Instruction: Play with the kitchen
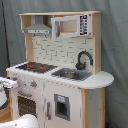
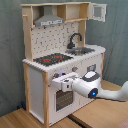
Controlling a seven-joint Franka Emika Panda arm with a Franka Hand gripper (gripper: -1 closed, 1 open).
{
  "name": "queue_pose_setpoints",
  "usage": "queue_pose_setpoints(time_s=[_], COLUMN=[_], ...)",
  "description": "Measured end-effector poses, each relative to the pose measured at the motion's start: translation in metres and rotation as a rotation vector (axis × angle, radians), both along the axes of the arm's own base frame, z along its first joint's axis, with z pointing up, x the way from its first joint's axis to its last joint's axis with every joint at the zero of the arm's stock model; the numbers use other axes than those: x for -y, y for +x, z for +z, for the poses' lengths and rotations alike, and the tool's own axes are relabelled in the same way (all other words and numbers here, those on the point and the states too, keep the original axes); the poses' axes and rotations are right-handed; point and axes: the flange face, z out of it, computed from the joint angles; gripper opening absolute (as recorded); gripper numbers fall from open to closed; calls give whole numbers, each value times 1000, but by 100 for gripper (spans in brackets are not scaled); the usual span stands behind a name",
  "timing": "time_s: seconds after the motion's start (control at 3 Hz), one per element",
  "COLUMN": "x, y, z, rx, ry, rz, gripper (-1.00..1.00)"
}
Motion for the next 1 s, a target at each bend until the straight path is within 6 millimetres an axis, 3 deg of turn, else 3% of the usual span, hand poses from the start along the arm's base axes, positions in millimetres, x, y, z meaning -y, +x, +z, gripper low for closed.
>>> queue_pose_setpoints(time_s=[1.0], x=[-10], y=[-62], z=[12], rx=[72], ry=[66], rz=[-116], gripper=[100])
